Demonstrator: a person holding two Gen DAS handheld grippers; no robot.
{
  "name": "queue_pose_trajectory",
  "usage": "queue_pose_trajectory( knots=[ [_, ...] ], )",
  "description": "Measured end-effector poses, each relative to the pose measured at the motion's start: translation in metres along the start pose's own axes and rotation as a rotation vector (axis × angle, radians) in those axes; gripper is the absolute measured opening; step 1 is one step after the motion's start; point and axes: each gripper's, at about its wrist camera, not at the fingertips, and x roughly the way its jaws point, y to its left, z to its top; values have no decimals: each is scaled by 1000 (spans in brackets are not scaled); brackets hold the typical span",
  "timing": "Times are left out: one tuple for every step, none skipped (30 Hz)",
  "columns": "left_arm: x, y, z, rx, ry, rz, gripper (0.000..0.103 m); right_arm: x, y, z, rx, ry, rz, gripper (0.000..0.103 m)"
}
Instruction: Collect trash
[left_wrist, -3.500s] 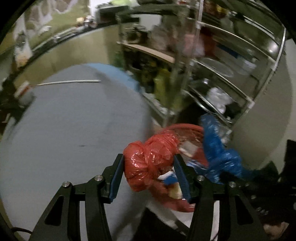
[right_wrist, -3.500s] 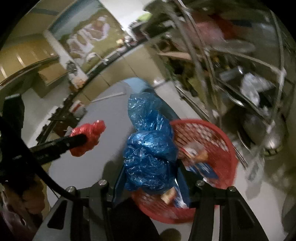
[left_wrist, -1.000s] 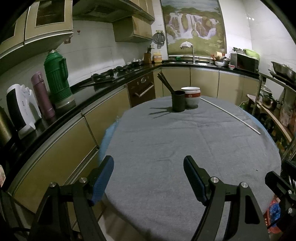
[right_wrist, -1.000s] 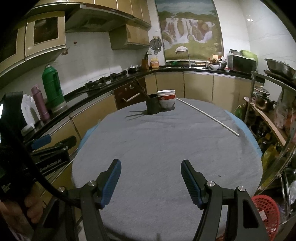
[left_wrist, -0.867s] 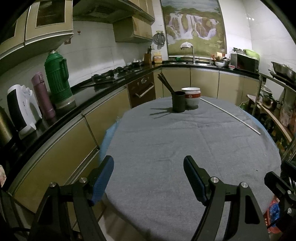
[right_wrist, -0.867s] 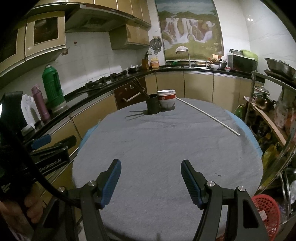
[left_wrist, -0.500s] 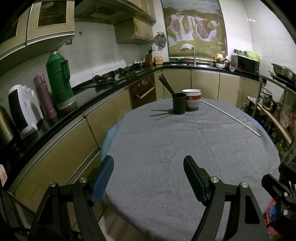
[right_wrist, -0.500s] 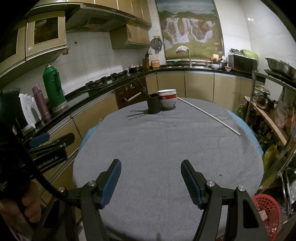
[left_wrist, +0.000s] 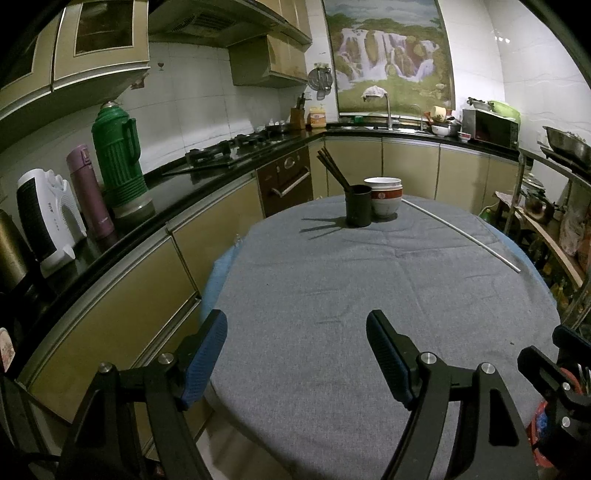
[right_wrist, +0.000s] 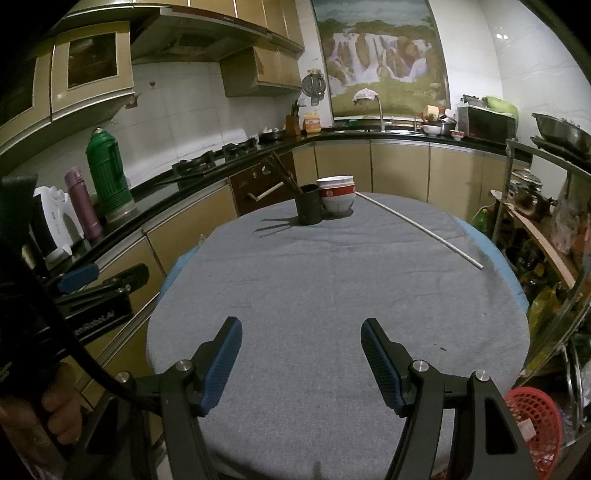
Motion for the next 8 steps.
queue_pose_trajectory(
  knots=[
    [0, 0, 0, 0, 2, 0, 78, 1, 0, 1, 0, 1, 1, 70],
    [1, 0, 1, -1, 3, 1, 78, 2, 0, 1, 0, 2, 2, 70],
    [1, -1, 1, -2, 4, 3, 78, 3, -1, 1, 0, 3, 4, 70],
    [2, -1, 2, -1, 5, 1, 78, 4, -2, 1, -1, 4, 5, 70],
    [3, -2, 2, 0, 5, 1, 78, 6, -2, 2, -1, 5, 6, 70],
    [5, -3, 3, 1, 4, 4, 78, 7, -2, 2, -1, 6, 6, 70],
    [9, -4, 4, 2, 7, 0, 78, 9, -3, 2, 0, 8, 8, 70],
    [13, -5, 5, 1, 15, -7, 78, 11, -5, 2, 3, 11, 9, 70]
  ],
)
